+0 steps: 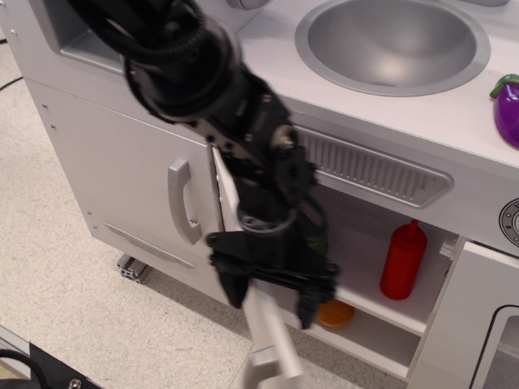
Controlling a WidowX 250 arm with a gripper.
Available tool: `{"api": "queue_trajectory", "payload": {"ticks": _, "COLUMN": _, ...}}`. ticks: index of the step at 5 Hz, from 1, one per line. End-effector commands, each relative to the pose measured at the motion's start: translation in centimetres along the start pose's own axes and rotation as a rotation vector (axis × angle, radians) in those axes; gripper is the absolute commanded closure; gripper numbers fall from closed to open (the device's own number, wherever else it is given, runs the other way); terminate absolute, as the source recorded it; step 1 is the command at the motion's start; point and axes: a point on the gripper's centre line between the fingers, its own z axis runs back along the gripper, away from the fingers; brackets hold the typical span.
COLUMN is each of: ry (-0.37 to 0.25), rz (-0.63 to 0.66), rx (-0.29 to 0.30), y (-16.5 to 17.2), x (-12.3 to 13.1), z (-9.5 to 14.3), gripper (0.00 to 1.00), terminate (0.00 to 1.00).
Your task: Close cabinet
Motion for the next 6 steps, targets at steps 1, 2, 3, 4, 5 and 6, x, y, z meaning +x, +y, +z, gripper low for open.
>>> {"api": "queue_trajectory", "payload": {"ticks": 1, "ry": -0.121, "rz": -0.057, "rx": -0.106, "y": -4.4, "x": 2.0, "z": 4.0, "gripper": 0.00, "terminate": 0.00}}
{"api": "queue_trajectory", "payload": {"ticks": 2, "ry": -0.105, "rz": -0.091, "rx": -0.109, "y": -3.2, "x": 0.9, "z": 5.3, "gripper": 0.00, "terminate": 0.00}}
{"api": "queue_trajectory", "payload": {"ticks": 3, "ry": -0.084, "rz": -0.151, "rx": -0.037, "y": 0.0, "x": -1.2, "z": 3.8, "gripper": 0.00, "terminate": 0.00}}
{"api": "queue_trajectory", "payload": {"ticks": 4, "ry": -0.111, "rz": -0.198, "rx": 0.025, "y": 2.2, "x": -2.2, "z": 2.2, "gripper": 0.00, "terminate": 0.00}}
{"api": "queue_trajectory", "payload": {"ticks": 5, "ry": -0.108, "rz": -0.196, "rx": 0.075, "y": 3.1, "x": -1.6, "z": 0.1, "gripper": 0.00, "terminate": 0.00}}
{"api": "queue_trajectory", "payload": {"ticks": 6, "ry": -0.154, "rz": -0.151, "rx": 0.085, "y": 2.3, "x": 0.5, "z": -1.2, "gripper": 0.00, "terminate": 0.00}}
